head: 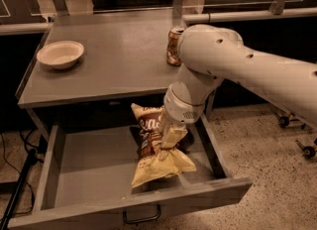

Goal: Pick brown chip bag from top drawer and place on counter

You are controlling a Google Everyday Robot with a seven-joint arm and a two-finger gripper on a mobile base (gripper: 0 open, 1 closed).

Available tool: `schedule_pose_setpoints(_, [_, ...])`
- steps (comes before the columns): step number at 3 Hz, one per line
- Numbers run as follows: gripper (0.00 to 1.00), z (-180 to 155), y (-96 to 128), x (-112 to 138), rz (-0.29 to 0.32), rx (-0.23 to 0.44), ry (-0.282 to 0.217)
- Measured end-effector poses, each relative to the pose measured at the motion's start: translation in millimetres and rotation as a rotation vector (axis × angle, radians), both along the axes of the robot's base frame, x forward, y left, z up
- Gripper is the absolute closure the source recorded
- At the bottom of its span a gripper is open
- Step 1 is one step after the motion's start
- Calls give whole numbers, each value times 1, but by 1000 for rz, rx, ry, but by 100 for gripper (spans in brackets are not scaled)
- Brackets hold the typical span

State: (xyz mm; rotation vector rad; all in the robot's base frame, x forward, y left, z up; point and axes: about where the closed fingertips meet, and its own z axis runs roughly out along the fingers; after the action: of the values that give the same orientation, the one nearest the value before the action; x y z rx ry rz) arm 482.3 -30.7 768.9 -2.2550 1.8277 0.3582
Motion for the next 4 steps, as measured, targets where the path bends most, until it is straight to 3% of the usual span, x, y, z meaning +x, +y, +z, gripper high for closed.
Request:
schedule_pose_setpoints(2, [100, 66, 3, -54, 33, 53, -52])
schedule_pose_setpoints(3, [100, 107, 4, -89, 27, 58, -146])
schedule_pose_setpoints(4, [100, 100, 4, -81, 22, 55, -133])
